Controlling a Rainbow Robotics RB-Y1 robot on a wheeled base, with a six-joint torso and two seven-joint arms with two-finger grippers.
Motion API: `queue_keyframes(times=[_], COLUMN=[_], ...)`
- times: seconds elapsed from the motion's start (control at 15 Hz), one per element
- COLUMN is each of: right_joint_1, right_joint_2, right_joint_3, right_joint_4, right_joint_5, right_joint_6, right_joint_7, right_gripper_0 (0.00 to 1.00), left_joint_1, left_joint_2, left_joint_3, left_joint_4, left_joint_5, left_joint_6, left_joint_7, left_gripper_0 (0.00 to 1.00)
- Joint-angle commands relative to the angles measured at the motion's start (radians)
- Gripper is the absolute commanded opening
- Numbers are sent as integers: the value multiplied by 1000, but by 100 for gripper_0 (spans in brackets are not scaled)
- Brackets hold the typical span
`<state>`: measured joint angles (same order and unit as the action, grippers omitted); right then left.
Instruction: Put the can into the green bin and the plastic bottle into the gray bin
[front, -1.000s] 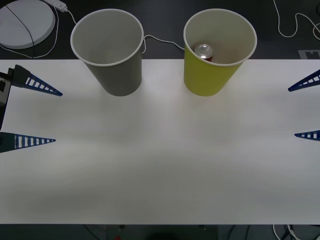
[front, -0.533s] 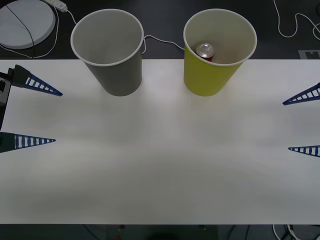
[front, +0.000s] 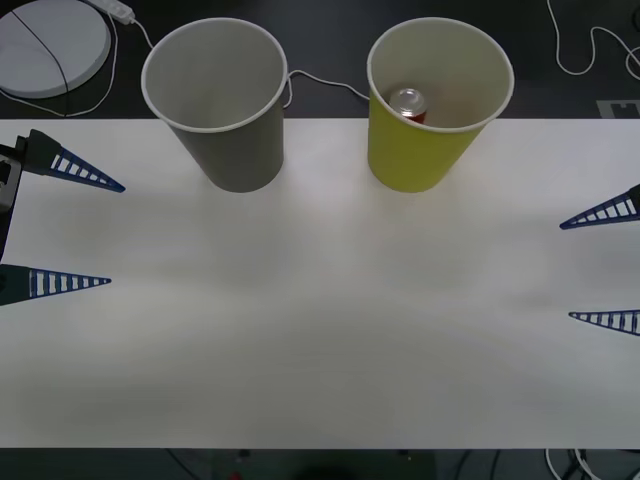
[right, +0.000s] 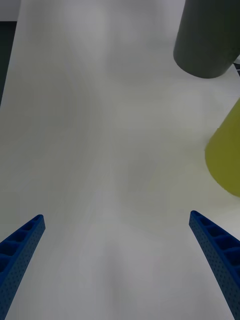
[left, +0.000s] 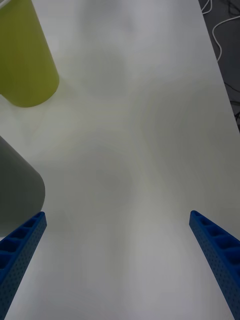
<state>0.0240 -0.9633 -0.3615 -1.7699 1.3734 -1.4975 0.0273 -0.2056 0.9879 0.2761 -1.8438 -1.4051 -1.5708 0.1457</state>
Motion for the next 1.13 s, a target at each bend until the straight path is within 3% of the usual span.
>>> queue_keyframes(times=[0.07, 0.73, 1.13], right_joint_1=[11, 20, 20], right_joint_2=[14, 75, 78], right_joint_3=[0, 1, 1], right_joint_4=[1, 1, 0], right_joint_5=[4, 15, 18], right_joint_6=[-1, -4, -4], right_joint_7=[19, 71, 74], right_gripper_0=[100, 100, 100], left_joint_1=[0, 0, 0], left_joint_2=[0, 0, 0], left_joint_3=[0, 0, 0], left_joint_4=[0, 0, 0], left_joint_5=[0, 0, 0], left_joint_6=[0, 0, 0], left_joint_7=[0, 0, 0], left_gripper_0=[100, 100, 100])
